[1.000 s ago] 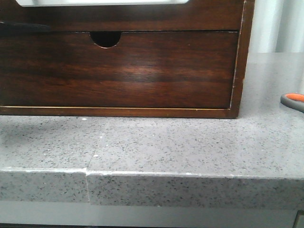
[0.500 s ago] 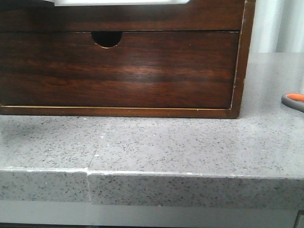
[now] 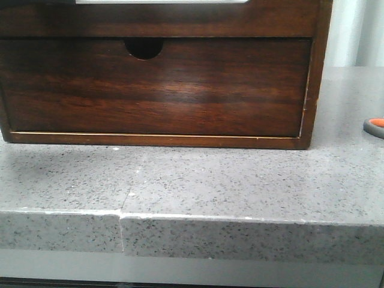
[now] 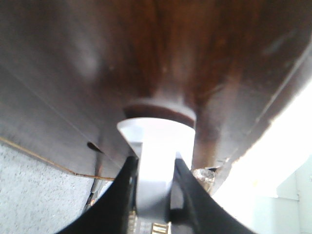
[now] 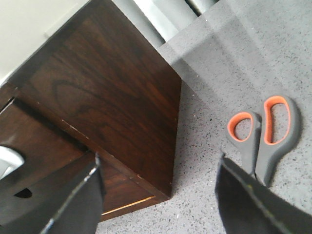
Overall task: Put scissors in drawer with both arms
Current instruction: 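Grasp the white drawer handle with the left gripper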
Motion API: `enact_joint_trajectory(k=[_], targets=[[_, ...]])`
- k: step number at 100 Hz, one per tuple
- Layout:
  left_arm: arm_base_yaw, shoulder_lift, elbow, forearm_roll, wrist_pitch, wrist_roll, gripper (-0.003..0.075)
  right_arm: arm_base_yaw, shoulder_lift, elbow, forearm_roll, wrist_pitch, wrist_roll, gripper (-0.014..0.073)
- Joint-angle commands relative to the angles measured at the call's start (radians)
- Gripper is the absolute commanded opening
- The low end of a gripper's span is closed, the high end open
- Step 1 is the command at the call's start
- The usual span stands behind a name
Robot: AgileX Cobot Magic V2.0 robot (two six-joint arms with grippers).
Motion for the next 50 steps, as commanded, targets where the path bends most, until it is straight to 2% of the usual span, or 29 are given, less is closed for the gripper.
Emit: enact_joint_trajectory(k=[1, 8, 24, 50], targets=[[-0.025, -0.07, -0.032, 0.01, 0.045, 0.022, -0.002, -0.008, 0.018, -0.034, 0.004, -0.054, 0.0, 0.0437], [-0.025, -0.097, -0.032, 0.039, 0.041, -0.02, -0.002, -0.008, 0.018, -0.034, 0.004, -0.054, 0.0, 0.0437], [-0.025, -0.142, -0.027, 0.21, 0.033, -0.153, -0.002, -0.008, 0.018, -0.034, 0.004, -0.054, 0.0, 0.0437], [-0.025, -0.244, 0.083, 0.205, 0.021, -0.192, -0.002, -0.008, 0.018, -0.034, 0.004, -0.054, 0.0, 0.0437]])
